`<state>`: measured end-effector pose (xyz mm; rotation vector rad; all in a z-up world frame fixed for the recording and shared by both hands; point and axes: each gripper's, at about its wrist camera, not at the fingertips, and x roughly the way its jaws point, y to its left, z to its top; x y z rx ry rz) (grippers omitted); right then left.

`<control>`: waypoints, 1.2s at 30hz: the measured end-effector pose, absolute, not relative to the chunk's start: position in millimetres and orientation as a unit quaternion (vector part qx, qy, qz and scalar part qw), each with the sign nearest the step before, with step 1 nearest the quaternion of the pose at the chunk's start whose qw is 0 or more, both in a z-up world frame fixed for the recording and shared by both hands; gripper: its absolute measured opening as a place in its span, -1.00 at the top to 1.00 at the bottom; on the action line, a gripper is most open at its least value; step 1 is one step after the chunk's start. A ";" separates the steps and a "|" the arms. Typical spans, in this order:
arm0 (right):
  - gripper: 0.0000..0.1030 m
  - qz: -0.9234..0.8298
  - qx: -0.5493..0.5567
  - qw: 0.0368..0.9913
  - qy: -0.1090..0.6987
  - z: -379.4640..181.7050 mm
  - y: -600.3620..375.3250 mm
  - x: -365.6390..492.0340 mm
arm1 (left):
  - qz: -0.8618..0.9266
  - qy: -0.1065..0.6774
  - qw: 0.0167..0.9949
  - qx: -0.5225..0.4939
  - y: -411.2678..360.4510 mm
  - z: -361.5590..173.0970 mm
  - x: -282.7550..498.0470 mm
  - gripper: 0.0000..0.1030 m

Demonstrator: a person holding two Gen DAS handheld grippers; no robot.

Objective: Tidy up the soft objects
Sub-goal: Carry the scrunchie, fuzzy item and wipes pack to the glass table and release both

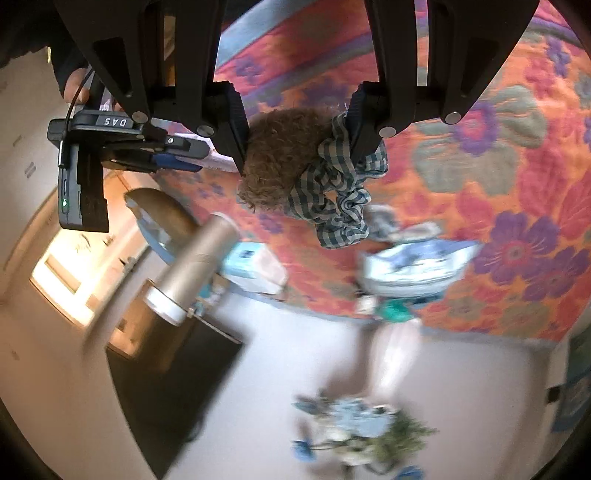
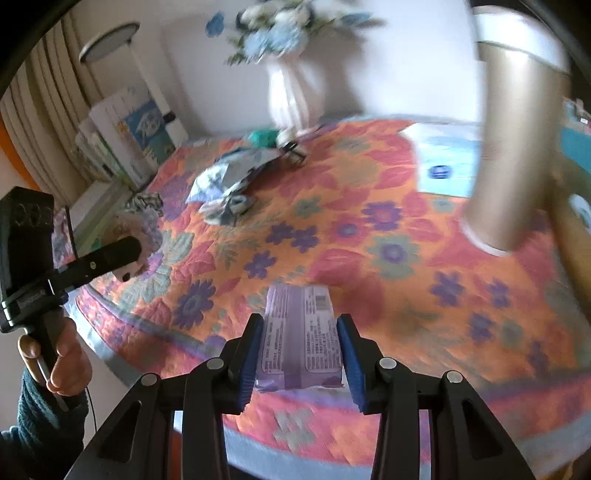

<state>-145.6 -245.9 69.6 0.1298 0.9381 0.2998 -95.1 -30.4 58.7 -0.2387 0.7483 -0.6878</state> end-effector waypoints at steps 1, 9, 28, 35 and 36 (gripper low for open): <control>0.23 0.139 0.065 0.881 0.447 72.8 -253.6 -150.8 | -0.335 0.356 0.865 -0.109 -38.3 61.5 -96.2 0.19; 0.23 0.133 0.103 0.877 0.450 58.7 -304.0 -171.7 | -0.362 0.367 0.855 -0.065 -102.7 65.9 -95.2 0.19; 0.28 0.010 0.047 0.914 0.403 120.0 -363.6 -198.6 | -0.455 0.343 0.821 0.027 -235.6 114.9 -102.4 0.19; 0.27 -0.101 0.170 0.916 0.349 159.5 -492.1 -182.7 | -0.465 0.332 0.816 0.088 -356.7 123.5 -86.3 0.19; 0.27 -0.096 0.192 0.912 0.348 158.2 -504.3 -176.8 | -0.466 0.333 0.816 0.085 -366.4 121.3 -80.7 0.19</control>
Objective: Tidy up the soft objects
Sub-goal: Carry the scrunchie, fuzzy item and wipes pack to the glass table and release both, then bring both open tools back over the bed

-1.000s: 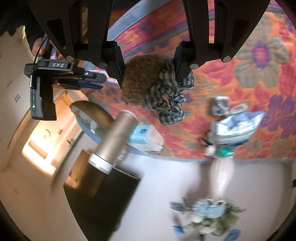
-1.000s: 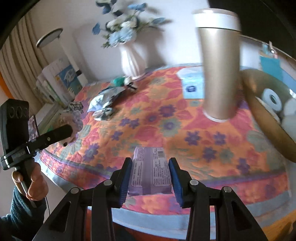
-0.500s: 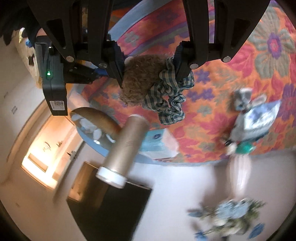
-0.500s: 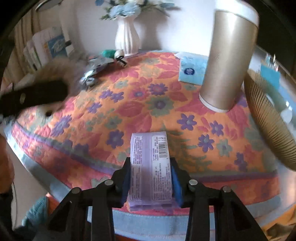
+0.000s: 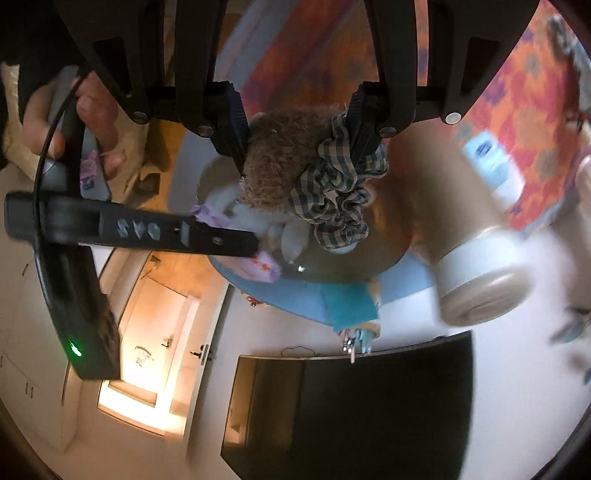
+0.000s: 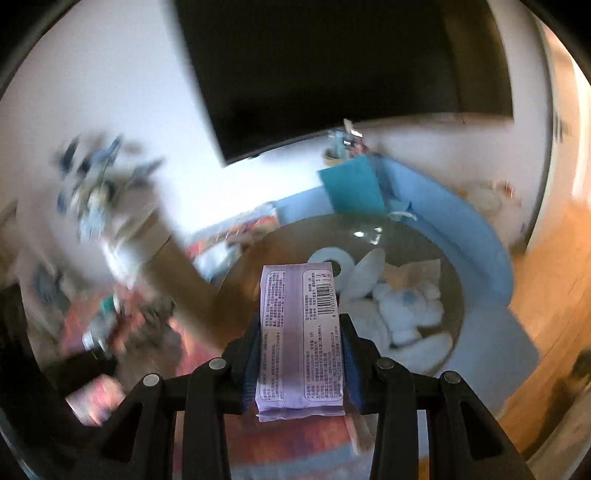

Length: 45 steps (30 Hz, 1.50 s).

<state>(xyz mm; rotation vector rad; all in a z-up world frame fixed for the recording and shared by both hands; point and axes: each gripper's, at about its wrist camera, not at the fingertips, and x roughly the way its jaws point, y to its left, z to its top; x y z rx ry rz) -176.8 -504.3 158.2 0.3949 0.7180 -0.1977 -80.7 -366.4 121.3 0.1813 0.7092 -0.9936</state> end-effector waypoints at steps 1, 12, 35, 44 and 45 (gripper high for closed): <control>0.27 -0.091 0.214 0.908 0.349 155.9 -515.8 -166.7 | -0.467 0.335 0.815 0.079 -372.1 119.1 -75.1 0.19; -0.16 -0.092 0.252 0.896 0.354 147.2 -560.5 -88.9 | -0.435 0.360 0.822 0.069 -407.5 92.9 -34.8 -0.36; -0.76 0.077 0.159 0.945 0.276 169.7 -358.4 -189.2 | -0.259 0.312 0.912 0.053 -143.2 100.7 -89.2 -0.82; -0.76 0.136 0.006 0.918 0.372 105.0 -192.6 -105.7 | -0.078 0.344 0.932 0.084 -24.7 43.3 -41.3 -0.83; -0.76 0.131 -0.010 0.916 0.379 96.1 -183.6 -97.0 | -0.075 0.347 0.932 0.078 -19.2 39.5 -37.5 -0.83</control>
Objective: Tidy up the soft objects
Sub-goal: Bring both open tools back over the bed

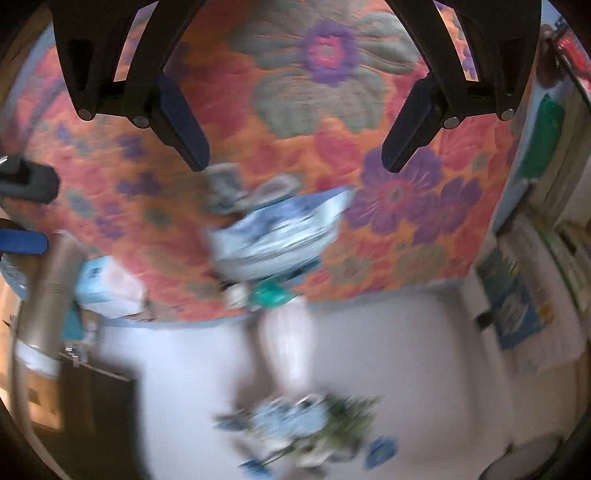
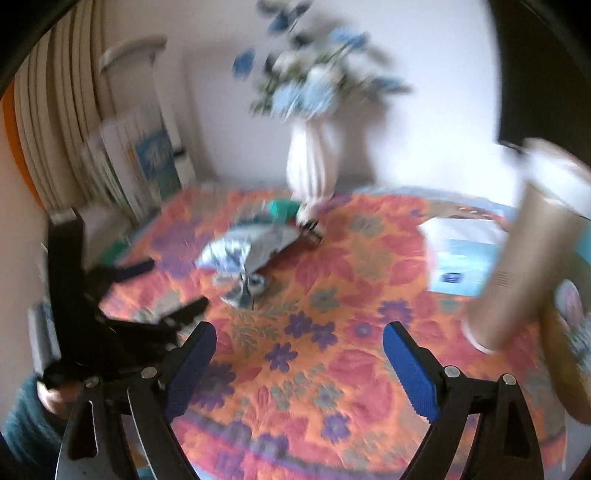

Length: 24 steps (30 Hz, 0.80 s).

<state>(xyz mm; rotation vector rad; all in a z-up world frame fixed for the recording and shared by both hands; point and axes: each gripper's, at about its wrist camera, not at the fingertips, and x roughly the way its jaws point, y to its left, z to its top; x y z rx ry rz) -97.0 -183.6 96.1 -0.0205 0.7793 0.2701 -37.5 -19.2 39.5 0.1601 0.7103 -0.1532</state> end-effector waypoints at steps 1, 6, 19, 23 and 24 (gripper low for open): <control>-0.76 0.127 -0.022 0.915 0.383 89.1 -178.9 -92.0 | -0.074 0.351 0.931 0.067 -13.5 34.4 -34.2 -0.83; -0.76 0.100 -0.060 0.905 0.410 44.7 -159.3 -56.0 | -0.106 0.384 0.917 -0.007 5.2 27.8 -23.2 -0.83; -0.95 0.077 -0.031 0.876 0.475 15.2 -171.3 -28.7 | -0.128 0.393 0.910 -0.018 7.4 22.8 -22.3 -0.90; -1.00 0.075 -0.040 0.874 0.479 15.5 -168.0 -29.3 | -0.126 0.397 0.909 -0.023 8.5 21.9 -21.2 -0.91; -1.00 0.077 -0.037 0.874 0.479 15.3 -169.0 -29.2 | -0.126 0.398 0.909 -0.023 8.5 21.8 -21.0 -0.91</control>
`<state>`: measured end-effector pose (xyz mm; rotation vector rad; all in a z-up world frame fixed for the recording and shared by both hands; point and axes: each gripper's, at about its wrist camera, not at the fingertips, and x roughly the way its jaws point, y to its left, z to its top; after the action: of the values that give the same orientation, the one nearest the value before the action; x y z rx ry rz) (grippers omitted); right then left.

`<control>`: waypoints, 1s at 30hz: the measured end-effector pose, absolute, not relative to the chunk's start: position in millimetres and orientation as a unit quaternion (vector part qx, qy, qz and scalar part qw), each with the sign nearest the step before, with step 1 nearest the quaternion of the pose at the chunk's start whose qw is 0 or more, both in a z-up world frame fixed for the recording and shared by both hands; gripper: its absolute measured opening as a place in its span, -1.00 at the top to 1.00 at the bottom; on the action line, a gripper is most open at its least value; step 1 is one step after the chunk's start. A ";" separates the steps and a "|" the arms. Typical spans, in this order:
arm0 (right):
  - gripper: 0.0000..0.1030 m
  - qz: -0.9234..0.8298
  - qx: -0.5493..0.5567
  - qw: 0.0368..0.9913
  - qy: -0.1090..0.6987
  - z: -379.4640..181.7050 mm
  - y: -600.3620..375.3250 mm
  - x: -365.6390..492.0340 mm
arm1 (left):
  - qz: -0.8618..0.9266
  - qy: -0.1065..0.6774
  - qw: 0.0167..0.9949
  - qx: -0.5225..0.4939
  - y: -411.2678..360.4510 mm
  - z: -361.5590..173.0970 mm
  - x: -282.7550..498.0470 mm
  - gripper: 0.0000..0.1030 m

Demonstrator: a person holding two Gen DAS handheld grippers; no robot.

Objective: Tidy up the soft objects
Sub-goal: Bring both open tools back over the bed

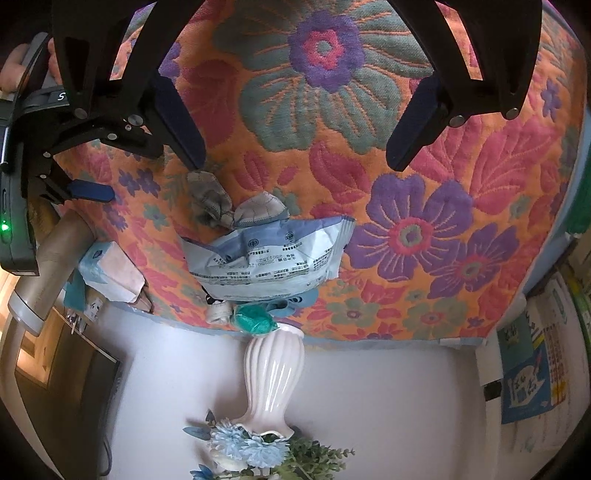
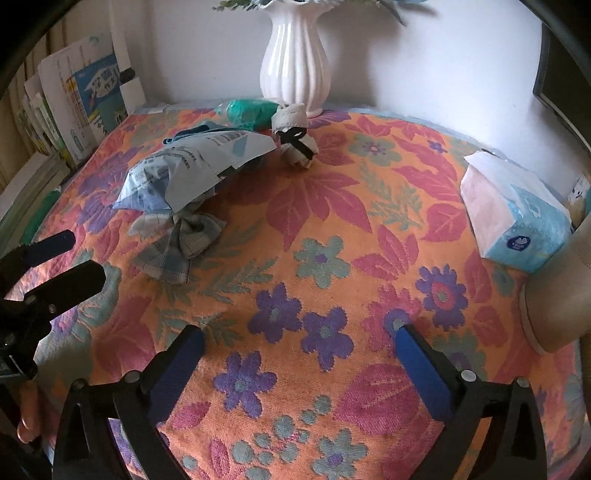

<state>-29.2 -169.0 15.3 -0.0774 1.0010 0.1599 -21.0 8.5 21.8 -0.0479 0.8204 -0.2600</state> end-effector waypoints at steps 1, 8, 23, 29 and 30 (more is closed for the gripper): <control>-1.00 0.077 -0.037 0.874 0.479 15.2 -169.4 -29.6 | -0.126 0.398 0.908 -0.023 8.4 21.7 -20.9 -0.91; -1.00 0.075 -0.039 0.874 0.479 14.7 -167.7 -29.2 | -0.121 0.402 0.907 -0.022 8.6 20.4 -19.9 -0.91; -1.00 0.075 -0.039 0.874 0.479 14.8 -168.2 -29.7 | -0.132 0.412 0.900 -0.053 20.7 44.5 -10.7 -0.91; -1.00 0.074 -0.038 0.874 0.479 15.1 -167.9 -30.5 | -0.153 0.420 0.894 -0.013 -13.9 57.4 22.0 -0.96; -1.00 0.075 -0.038 0.874 0.479 15.3 -168.1 -30.7 | -0.156 0.421 0.894 0.006 -24.3 54.0 26.3 -0.96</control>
<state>-30.7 -168.1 15.3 -0.0788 1.0008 0.1559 26.3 -24.2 54.0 0.0118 0.8730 -0.3239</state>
